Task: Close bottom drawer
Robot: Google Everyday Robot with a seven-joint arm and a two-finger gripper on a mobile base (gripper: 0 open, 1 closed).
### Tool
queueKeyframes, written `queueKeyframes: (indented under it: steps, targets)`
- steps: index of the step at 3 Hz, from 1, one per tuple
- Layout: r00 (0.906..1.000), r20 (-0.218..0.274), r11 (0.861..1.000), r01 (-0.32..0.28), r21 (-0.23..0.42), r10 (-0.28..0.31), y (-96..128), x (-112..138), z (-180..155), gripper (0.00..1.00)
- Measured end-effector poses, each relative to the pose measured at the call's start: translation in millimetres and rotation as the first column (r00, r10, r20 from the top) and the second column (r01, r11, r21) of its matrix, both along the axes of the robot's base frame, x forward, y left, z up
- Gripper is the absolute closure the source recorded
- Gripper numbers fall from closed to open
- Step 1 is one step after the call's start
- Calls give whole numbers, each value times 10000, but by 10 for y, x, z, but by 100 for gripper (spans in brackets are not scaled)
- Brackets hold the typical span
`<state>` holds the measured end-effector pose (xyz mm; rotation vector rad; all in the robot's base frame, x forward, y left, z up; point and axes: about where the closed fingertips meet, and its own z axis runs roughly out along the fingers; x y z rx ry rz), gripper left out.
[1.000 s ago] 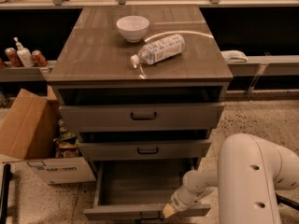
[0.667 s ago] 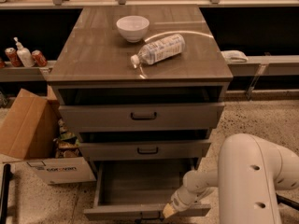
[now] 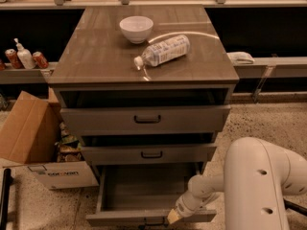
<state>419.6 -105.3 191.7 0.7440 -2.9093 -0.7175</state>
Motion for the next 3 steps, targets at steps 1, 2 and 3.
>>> queueKeyframes:
  steps: [1,2,3]
  targets:
    - [10000,0,10000,0,0,0,0,0,1,100]
    - [10000,-11,10000,-5,3,5,3,-6,0,85]
    - [10000,-11,10000,-5,3,5,3,-6,5,61]
